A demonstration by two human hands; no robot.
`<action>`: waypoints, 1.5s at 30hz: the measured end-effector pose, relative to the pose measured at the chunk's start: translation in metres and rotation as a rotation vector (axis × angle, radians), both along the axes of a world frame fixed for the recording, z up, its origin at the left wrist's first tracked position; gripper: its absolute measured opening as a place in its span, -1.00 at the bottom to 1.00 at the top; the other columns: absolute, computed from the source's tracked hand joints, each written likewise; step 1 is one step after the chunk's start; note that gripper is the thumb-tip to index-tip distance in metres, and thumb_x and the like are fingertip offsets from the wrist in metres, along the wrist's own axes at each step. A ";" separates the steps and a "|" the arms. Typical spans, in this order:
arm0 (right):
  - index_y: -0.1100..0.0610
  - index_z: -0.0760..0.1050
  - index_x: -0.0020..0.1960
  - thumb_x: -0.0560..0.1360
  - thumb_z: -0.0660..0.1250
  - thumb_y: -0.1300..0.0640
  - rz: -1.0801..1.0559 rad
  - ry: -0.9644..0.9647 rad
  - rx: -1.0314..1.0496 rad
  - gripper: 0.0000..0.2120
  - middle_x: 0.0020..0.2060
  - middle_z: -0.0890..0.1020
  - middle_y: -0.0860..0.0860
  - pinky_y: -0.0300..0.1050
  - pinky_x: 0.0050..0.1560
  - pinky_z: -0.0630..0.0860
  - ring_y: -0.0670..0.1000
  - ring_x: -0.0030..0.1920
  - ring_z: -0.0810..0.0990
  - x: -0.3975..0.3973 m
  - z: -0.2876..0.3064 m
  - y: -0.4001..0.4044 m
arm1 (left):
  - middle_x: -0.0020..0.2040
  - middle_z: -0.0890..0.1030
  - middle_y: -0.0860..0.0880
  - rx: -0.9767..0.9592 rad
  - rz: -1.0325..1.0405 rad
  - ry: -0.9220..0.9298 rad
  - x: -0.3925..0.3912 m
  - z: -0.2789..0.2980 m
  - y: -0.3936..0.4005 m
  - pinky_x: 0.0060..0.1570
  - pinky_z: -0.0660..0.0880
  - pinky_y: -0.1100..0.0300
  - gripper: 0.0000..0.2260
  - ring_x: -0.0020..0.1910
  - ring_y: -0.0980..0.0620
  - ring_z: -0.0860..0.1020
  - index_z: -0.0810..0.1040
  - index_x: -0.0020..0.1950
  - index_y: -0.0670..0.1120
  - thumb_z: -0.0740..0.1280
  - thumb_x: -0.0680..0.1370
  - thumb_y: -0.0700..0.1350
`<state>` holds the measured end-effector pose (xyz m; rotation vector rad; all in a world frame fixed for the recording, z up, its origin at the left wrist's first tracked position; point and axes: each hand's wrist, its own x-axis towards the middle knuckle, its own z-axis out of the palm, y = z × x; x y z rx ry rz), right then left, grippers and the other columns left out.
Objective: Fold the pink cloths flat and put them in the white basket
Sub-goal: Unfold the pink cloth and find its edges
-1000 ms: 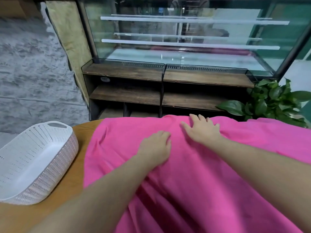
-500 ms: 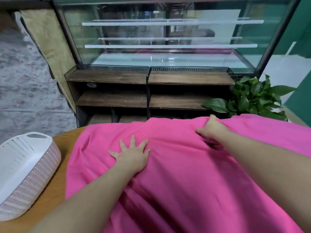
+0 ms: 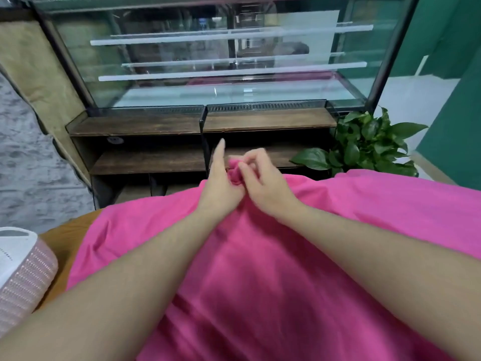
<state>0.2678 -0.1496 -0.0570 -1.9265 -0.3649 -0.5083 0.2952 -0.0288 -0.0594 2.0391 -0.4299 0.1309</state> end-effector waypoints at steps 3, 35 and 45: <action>0.12 0.39 -0.04 0.61 0.26 0.13 0.072 -0.008 0.058 -0.91 -0.15 0.61 -0.12 -0.08 0.06 0.53 -0.11 -0.05 0.63 -0.004 -0.002 0.007 | -0.14 0.51 0.22 0.022 0.012 -0.054 0.011 0.010 0.005 -0.09 0.34 0.53 -0.49 -0.17 0.45 0.50 0.45 0.40 -0.01 0.33 0.49 -0.36; -0.01 0.42 -0.17 0.52 -0.04 0.47 -0.402 0.204 0.598 -0.55 -0.18 0.54 -0.06 -0.37 -0.45 0.33 -0.10 -0.23 0.43 0.049 0.071 -0.134 | 0.16 0.41 0.06 0.638 0.140 -0.172 0.012 -0.002 -0.016 -0.02 0.52 0.00 -0.85 0.01 -0.10 0.57 0.52 -0.01 0.06 0.19 0.54 -0.13; 0.10 0.42 0.02 0.51 0.09 0.54 0.172 0.449 0.913 -0.63 -0.34 0.58 0.04 -0.20 -0.41 0.55 -0.06 -0.43 0.56 0.048 0.062 -0.124 | 0.20 0.51 0.10 -0.244 -0.213 0.360 0.036 0.018 -0.080 -0.32 0.55 0.18 -0.24 -0.29 0.08 0.62 0.09 0.55 0.09 0.45 0.51 -0.22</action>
